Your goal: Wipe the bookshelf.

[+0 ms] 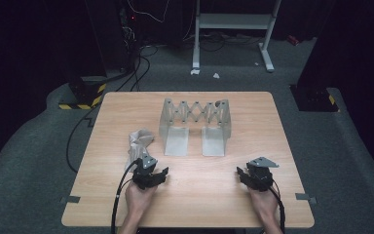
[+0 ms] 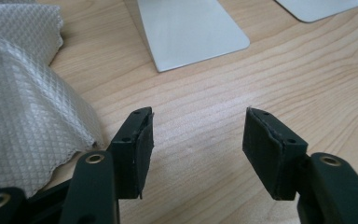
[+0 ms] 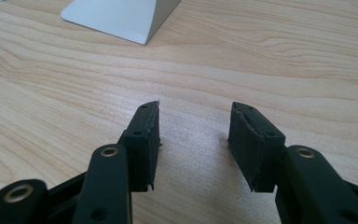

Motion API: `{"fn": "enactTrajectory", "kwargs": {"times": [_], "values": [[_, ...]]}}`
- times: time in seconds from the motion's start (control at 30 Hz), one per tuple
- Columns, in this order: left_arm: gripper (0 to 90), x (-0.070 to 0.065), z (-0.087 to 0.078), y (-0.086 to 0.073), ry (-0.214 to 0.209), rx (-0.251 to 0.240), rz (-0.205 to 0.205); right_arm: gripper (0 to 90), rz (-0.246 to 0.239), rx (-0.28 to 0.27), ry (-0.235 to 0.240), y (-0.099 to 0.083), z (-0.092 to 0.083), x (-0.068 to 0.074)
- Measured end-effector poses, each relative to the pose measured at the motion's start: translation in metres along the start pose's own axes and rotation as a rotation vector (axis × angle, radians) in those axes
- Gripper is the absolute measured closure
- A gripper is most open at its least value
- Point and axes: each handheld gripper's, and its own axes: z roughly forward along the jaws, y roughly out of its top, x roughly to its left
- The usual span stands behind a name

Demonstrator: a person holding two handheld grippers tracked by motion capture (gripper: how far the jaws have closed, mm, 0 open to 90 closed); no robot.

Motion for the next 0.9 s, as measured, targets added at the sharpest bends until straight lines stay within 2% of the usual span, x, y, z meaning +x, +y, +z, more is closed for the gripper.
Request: {"fn": "enactTrajectory", "kwargs": {"times": [0.23,0.53,0.7,0.77,0.9], "values": [[43.0,-0.0050,0.0060,-0.0027,0.027,0.015,0.040,53.3,-0.021,0.007,-0.017,0.0009,0.0032,0.0034],[42.4,-0.0089,0.0101,-0.0050,0.057,0.002,0.057,51.2,-0.033,0.001,-0.018,0.0018,0.0052,0.0051],[39.6,-0.0068,0.0105,-0.0070,0.053,-0.009,0.037,43.1,-0.022,0.011,0.007,0.0028,0.0067,0.0030],[37.1,-0.0048,0.0107,-0.0072,0.041,-0.004,0.017,42.5,-0.023,0.012,0.008,0.0030,0.0069,0.0032],[34.1,-0.0046,0.0103,-0.0076,0.040,0.001,0.009,40.6,-0.026,0.013,0.011,0.0033,0.0074,0.0034]]}}
